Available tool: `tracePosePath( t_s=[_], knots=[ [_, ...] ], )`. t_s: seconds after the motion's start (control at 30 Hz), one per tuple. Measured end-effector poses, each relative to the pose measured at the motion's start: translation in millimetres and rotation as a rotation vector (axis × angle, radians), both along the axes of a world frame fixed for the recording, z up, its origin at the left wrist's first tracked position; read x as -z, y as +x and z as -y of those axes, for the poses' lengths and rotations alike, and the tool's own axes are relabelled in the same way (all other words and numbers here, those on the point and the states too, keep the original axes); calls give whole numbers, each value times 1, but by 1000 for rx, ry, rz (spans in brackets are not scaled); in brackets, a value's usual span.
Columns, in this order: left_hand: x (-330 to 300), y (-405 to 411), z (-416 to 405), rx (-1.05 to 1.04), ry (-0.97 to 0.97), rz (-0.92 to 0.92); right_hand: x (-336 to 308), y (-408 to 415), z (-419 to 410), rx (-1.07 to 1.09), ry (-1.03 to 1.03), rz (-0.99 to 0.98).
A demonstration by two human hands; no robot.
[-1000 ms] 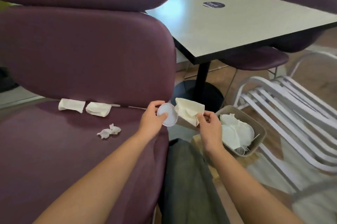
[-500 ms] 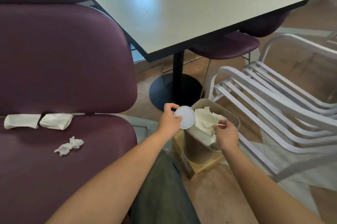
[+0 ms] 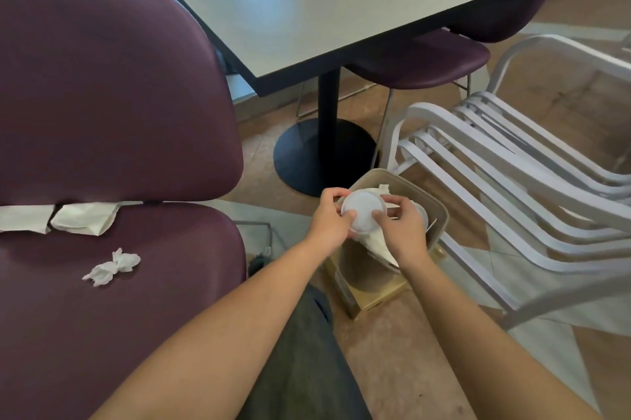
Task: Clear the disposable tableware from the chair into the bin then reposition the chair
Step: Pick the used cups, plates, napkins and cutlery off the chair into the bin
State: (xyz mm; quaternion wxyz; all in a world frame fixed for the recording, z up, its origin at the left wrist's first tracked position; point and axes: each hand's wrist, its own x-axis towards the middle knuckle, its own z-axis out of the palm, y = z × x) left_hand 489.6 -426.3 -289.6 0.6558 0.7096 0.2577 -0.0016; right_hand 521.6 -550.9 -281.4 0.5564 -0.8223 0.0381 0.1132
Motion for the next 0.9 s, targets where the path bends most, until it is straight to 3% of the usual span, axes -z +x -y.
tracePosePath(
  t_s=[0.27,0.4,0.5,0.7,0.9],
  knots=[
    [6,-9,-37,-58,92,4,-2,43,17,304,-33,-52],
    [5,-23,-52,-85,101,23,9,42,18,160,-392,-120],
    [1,-34,-67,-94,131,48,1,31,9,136,-489,-107],
    [-8,-87,-122,-203,395,112,-21,-11,-55,-80,-425,132],
    [-1,-163,-193,-362,795,-114,-22,-67,-136,-327,-287,223]
  ],
)
